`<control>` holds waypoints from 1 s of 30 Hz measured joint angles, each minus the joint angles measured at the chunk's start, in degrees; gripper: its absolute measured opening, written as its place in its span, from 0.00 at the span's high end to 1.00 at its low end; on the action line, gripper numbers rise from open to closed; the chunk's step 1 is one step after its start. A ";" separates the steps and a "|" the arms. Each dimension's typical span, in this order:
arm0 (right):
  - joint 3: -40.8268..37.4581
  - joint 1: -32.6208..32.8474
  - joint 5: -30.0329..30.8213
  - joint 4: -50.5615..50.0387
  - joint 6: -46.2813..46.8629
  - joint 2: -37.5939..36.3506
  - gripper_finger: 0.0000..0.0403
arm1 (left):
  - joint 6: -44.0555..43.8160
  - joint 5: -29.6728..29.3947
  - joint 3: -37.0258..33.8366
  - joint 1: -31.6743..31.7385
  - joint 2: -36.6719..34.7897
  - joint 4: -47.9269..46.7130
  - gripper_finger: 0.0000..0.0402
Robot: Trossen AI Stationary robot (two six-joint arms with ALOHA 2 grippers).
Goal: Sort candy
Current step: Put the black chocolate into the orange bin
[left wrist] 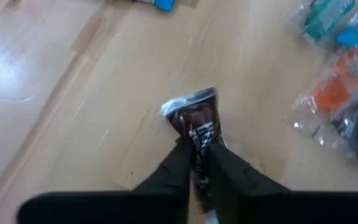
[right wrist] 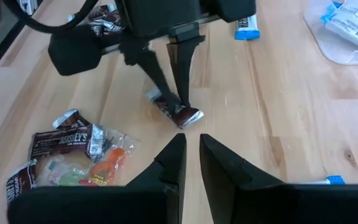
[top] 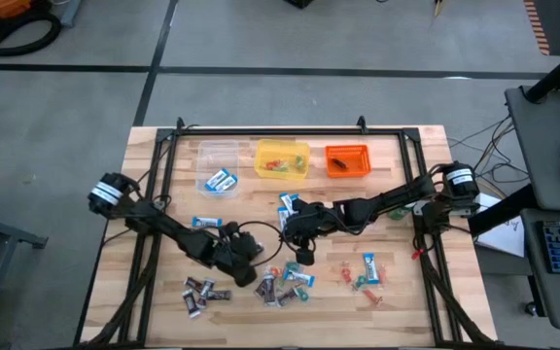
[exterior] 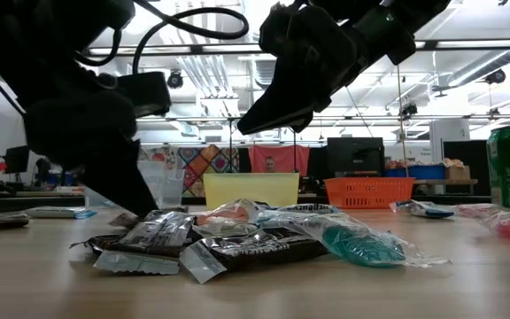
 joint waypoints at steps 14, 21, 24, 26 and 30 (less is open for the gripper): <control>-0.15 2.72 3.37 2.21 -4.59 0.54 0.91 | 15.39 1.90 -0.33 0.03 -12.29 -0.05 1.00; 0.85 4.75 7.57 7.36 -8.70 1.55 0.86 | 20.47 1.48 -0.31 0.15 -17.95 1.40 1.00; 2.00 4.68 7.89 7.39 -8.68 1.55 0.80 | 22.67 0.00 -0.28 0.20 -19.65 1.48 1.00; 2.90 4.67 7.89 7.38 -8.68 1.55 0.75 | 24.17 -1.27 -0.28 0.20 -20.54 1.62 1.00; 4.46 4.71 7.90 7.84 -8.26 1.55 0.62 | 25.22 -2.85 -0.28 0.39 -20.98 1.60 1.00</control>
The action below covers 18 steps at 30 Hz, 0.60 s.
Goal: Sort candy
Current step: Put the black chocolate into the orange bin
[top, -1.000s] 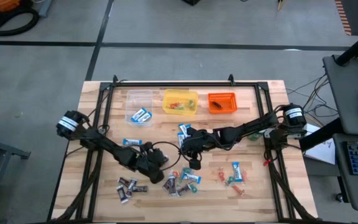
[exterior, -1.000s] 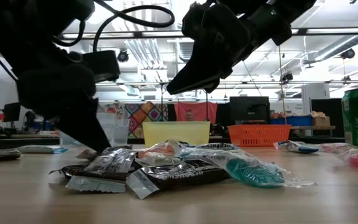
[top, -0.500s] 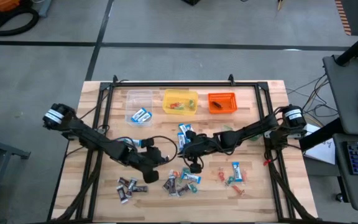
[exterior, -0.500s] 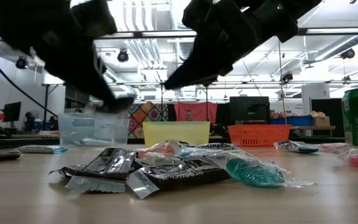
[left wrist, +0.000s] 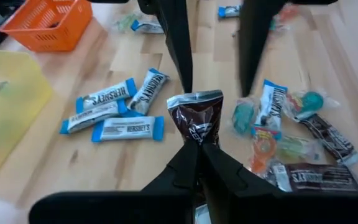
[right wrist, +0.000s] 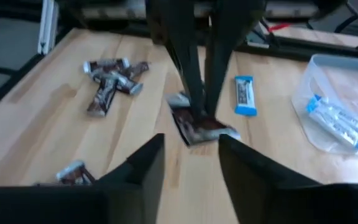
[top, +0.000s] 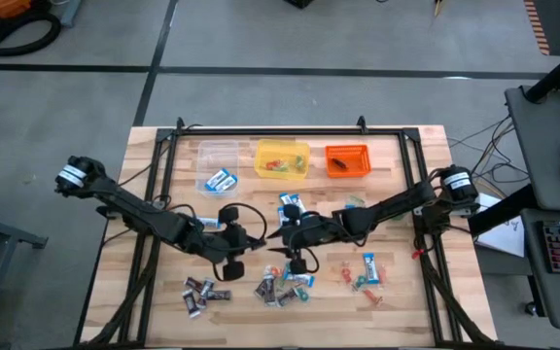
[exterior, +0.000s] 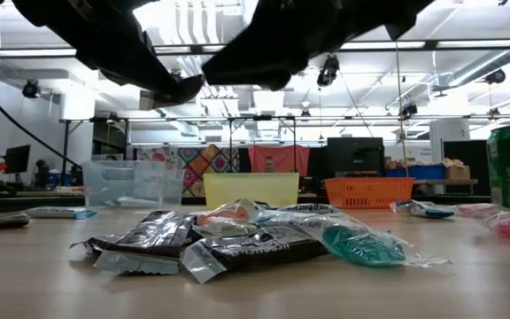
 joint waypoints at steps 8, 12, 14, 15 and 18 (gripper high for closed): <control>1.44 -0.13 4.85 -0.11 2.99 0.00 0.41 | 0.44 -2.20 0.01 0.06 0.17 4.14 1.00; 1.39 -0.17 6.65 -0.43 3.61 0.00 0.38 | 0.48 -2.17 0.07 0.00 0.23 5.34 1.00; 1.37 -0.17 8.56 -0.54 3.84 0.00 0.38 | 0.46 -2.17 0.07 0.00 0.45 5.89 1.00; 1.37 -0.17 9.57 -0.64 3.96 0.00 0.39 | 0.46 -2.22 0.07 0.00 0.52 6.04 1.00; 1.37 -0.33 10.73 -0.77 5.55 0.00 0.40 | 0.46 -2.45 0.07 0.06 0.62 6.56 1.00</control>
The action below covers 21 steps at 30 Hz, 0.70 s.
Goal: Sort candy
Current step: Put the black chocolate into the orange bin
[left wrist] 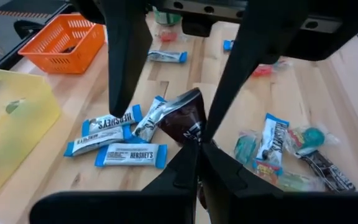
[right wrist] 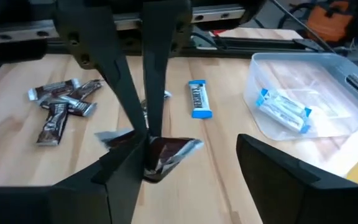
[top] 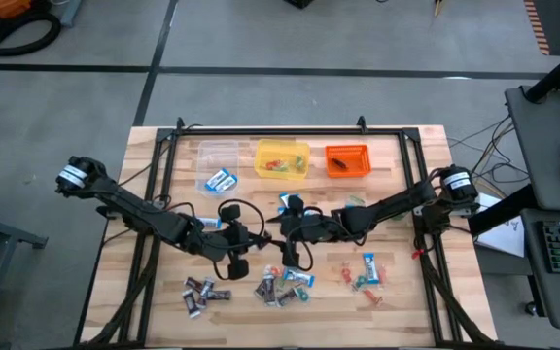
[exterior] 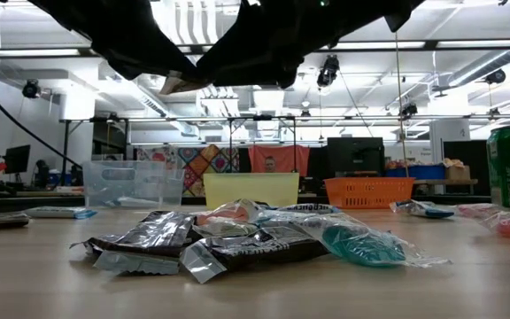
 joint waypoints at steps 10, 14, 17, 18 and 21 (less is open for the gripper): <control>0.00 -0.54 -2.42 -0.57 6.68 0.00 0.41 | 0.00 -2.24 0.00 -0.07 0.06 0.57 1.00; 0.00 -0.59 -2.73 -0.59 8.76 0.00 0.46 | 0.00 -2.46 0.29 -0.06 0.06 0.57 1.00; 0.00 -0.56 -2.88 -0.61 9.51 0.00 0.58 | 0.00 -2.75 0.35 0.00 0.06 0.57 1.00; -0.02 -0.56 -2.90 -0.63 9.61 0.00 0.63 | 0.00 -2.89 0.35 0.00 0.06 0.70 1.00; -0.02 -0.54 -3.55 -0.63 9.57 0.00 0.81 | -0.04 -3.05 0.44 0.02 0.06 0.91 1.00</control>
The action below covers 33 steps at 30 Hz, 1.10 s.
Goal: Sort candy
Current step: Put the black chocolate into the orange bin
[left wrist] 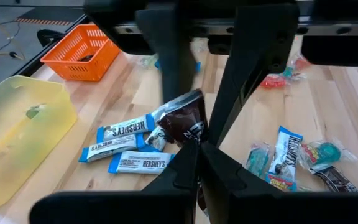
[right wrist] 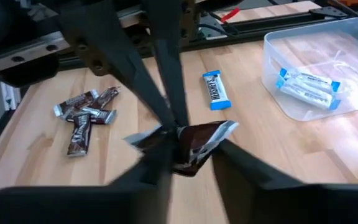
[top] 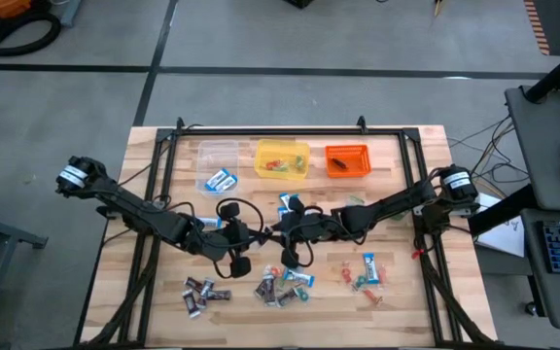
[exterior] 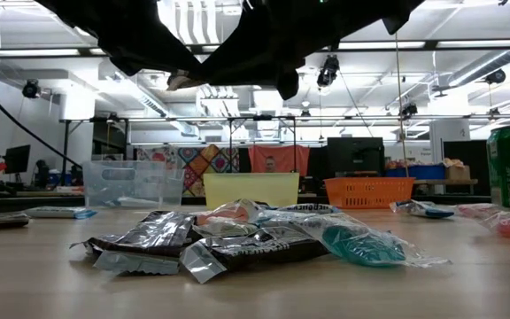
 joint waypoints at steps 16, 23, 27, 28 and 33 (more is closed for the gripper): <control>1.15 -4.60 8.34 -20.02 -0.87 -4.62 0.95 | -0.87 1.18 0.07 -0.07 -3.14 -7.97 1.00; 3.05 -15.40 32.11 -52.39 12.10 -7.56 0.95 | -2.54 1.00 0.07 -0.02 -5.08 -10.48 1.00; 1.65 -24.63 29.44 -59.83 21.38 -7.28 0.95 | -3.41 0.92 0.07 -0.02 -4.89 -10.53 1.00; 1.09 -26.58 29.23 -59.80 22.26 -7.18 0.95 | -3.48 0.92 0.07 -0.02 -4.78 -10.55 1.00; -0.92 -32.14 23.42 -57.85 23.13 -7.17 0.85 | -5.58 0.92 0.07 -0.02 -4.46 -11.18 1.00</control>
